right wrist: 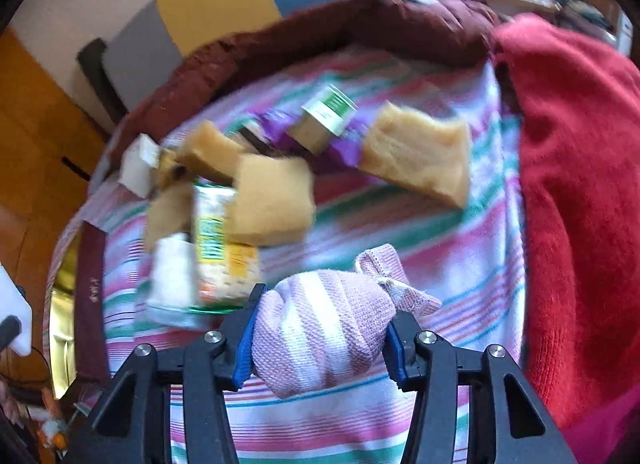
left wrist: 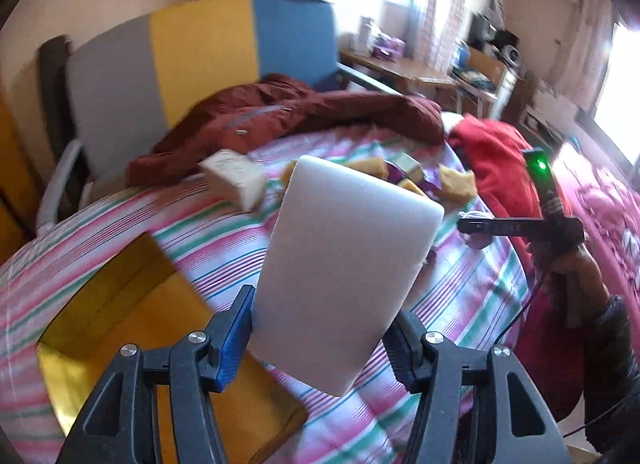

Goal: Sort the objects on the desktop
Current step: 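Carry both items to the gold box and open both tools to drop them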

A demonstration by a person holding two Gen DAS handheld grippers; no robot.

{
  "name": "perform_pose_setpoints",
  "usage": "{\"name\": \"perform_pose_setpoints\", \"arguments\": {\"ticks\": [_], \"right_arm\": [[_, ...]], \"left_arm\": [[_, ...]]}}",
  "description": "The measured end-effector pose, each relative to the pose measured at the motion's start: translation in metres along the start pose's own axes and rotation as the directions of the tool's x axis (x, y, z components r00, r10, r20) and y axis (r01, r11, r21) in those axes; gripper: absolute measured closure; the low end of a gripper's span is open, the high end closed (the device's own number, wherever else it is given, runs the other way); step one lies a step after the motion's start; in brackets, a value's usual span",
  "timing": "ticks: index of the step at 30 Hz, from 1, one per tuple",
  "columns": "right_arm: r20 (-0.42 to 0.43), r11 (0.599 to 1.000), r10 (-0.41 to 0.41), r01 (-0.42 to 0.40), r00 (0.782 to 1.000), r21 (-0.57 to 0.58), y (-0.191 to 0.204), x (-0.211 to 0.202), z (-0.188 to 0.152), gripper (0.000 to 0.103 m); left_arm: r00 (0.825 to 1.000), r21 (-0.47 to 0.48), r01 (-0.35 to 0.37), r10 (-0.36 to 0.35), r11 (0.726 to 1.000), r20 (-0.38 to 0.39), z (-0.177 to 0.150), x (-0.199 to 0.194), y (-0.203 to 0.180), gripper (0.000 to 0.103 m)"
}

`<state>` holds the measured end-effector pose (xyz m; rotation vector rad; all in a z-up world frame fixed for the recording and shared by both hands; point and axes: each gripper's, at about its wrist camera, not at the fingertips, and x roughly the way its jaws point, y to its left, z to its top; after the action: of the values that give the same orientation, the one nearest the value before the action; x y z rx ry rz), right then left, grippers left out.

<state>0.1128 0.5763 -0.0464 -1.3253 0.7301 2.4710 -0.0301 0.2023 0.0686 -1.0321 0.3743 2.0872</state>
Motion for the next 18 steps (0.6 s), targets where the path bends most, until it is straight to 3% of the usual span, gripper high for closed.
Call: {"name": "perform_pose_setpoints", "arguments": {"ticks": [1, 6, 8, 12, 15, 18], "right_arm": [[0.02, 1.0, 0.014, -0.014, 1.0, -0.022, 0.022, -0.004, 0.003, 0.051], [0.062, 0.984, 0.097, -0.086, 0.993, -0.155, 0.055, -0.033, -0.004, 0.051], [0.055, 0.978, 0.092, -0.08, 0.994, -0.195, 0.095, -0.009, 0.003, 0.051], [0.059, 0.954, 0.124, -0.102, 0.991, -0.282, 0.142, -0.017, -0.006, 0.051], [0.065, 0.919, 0.204, -0.168, 0.977, -0.356, 0.186, -0.034, -0.014, 0.05], [0.044, 0.871, 0.287, -0.241, 0.957, -0.428, 0.238, -0.037, -0.025, 0.05]], "left_arm": [[1.0, -0.019, -0.018, 0.018, 1.0, 0.002, -0.005, -0.008, 0.008, 0.043], [0.995, -0.188, -0.095, 0.089, 0.978, -0.041, -0.046, -0.035, 0.06, 0.043], [0.991, -0.249, -0.132, 0.12, 0.959, -0.065, -0.066, -0.041, 0.08, 0.043], [0.979, -0.376, -0.199, 0.163, 0.905, -0.124, -0.11, -0.045, 0.118, 0.042], [0.966, -0.442, -0.255, 0.203, 0.86, -0.162, -0.139, -0.045, 0.137, 0.042], [0.963, -0.5, -0.265, 0.203, 0.825, -0.176, -0.162, -0.044, 0.153, 0.042]]}}
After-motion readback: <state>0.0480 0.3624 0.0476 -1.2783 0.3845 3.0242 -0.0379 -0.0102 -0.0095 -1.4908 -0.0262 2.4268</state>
